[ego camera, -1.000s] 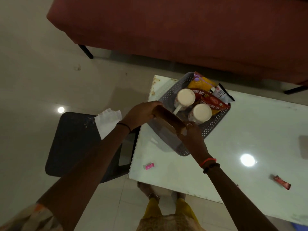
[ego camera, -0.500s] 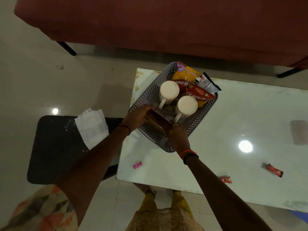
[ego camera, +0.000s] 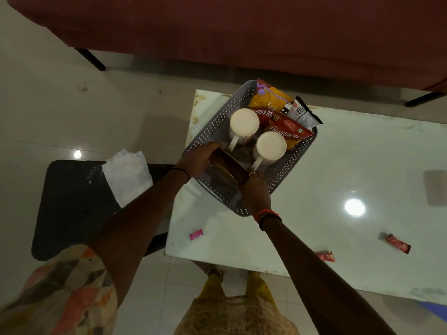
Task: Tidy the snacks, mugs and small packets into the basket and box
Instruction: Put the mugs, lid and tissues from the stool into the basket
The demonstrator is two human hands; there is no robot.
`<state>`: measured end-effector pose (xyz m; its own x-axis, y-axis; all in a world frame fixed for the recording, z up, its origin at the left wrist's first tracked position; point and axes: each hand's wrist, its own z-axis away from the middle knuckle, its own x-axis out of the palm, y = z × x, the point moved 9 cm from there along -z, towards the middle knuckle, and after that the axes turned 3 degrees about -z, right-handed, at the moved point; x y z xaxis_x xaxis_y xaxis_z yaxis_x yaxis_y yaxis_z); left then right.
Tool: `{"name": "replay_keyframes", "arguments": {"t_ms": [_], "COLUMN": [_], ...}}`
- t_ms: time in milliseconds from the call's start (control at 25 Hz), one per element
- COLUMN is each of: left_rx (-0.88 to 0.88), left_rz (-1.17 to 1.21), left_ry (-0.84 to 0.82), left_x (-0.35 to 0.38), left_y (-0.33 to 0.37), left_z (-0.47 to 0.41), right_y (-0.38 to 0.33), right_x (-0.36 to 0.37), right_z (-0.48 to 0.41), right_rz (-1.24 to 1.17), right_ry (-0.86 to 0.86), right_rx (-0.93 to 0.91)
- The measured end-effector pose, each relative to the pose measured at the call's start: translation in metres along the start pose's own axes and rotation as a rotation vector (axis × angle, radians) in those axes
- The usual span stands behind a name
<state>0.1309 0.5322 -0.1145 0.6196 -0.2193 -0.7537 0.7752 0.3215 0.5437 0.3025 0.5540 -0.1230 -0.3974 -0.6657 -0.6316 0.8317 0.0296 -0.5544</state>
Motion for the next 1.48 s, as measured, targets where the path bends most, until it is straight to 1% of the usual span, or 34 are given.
{"name": "replay_keyframes", "arguments": {"t_ms": [120,200,240,320,400,480,520,560,600,640,680,760,800,840,880,960,1040,1160,1240,1360,1480], "left_rx": [-0.005,-0.050,-0.068,-0.093,-0.189,-0.348,-0.431,-0.521,-0.614,-0.716,-0.818,-0.992,-1.048,-1.083,-1.093,-1.081,-1.070,-1.001,-0.946,-0.957,-0.993], "left_rz": [-0.008,0.078,0.148,0.249,0.308,0.334,0.307,0.313,0.377,0.441,0.455,0.354,0.314,0.323,0.388,0.539,0.588,0.660,0.635,0.663,0.769], "left_ry": [0.017,0.070,0.126,0.325,0.567,0.797,0.890,0.942,0.953,0.921,0.862,0.662,0.554,0.476,0.445,0.477,0.504,0.504,0.457,0.428,0.424], "left_x": [-0.001,-0.012,-0.020,-0.046,-0.072,-0.091,-0.098,-0.098,-0.092,-0.084,-0.075,-0.054,-0.045,-0.035,-0.028,-0.022,-0.020,-0.022,-0.023,-0.019,-0.017], "left_y": [0.000,-0.003,-0.003,-0.005,-0.021,-0.050,-0.069,-0.087,-0.104,-0.121,-0.138,-0.168,-0.181,-0.192,-0.200,-0.211,-0.220,-0.224,-0.223,-0.227,-0.227], "left_z": [0.006,0.015,0.022,0.046,0.083,0.131,0.158,0.181,0.198,0.213,0.226,0.242,0.248,0.251,0.253,0.254,0.251,0.239,0.231,0.229,0.231], "right_y": [-0.002,-0.004,-0.006,-0.020,-0.048,-0.081,-0.100,-0.115,-0.127,-0.139,-0.149,-0.163,-0.167,-0.169,-0.171,-0.174,-0.177,-0.177,-0.176,-0.176,-0.176], "right_x": [-0.003,-0.012,-0.019,-0.031,-0.035,-0.021,-0.005,0.013,0.029,0.050,0.072,0.112,0.132,0.150,0.167,0.193,0.208,0.216,0.219,0.217,0.213], "right_z": [0.004,0.009,0.013,0.022,0.032,0.040,0.040,0.039,0.035,0.031,0.026,0.019,0.019,0.019,0.019,0.015,0.010,0.006,0.005,0.005,0.007], "right_rz": [0.001,-0.058,-0.087,-0.161,-0.253,-0.268,-0.267,-0.271,-0.276,-0.284,-0.299,-0.325,-0.334,-0.345,-0.349,-0.348,-0.380,-0.441,-0.454,-0.459,-0.556], "right_ry": [-0.024,0.015,0.058,0.170,0.255,0.245,0.209,0.167,0.124,0.077,0.028,-0.090,-0.164,-0.242,-0.313,-0.410,-0.462,-0.484,-0.488,-0.473,-0.483], "right_rx": [-0.008,0.015,0.027,-0.012,-0.150,-0.275,-0.306,-0.316,-0.310,-0.298,-0.273,-0.185,-0.123,-0.056,-0.001,0.062,0.096,0.143,0.147,0.147,0.176]}}
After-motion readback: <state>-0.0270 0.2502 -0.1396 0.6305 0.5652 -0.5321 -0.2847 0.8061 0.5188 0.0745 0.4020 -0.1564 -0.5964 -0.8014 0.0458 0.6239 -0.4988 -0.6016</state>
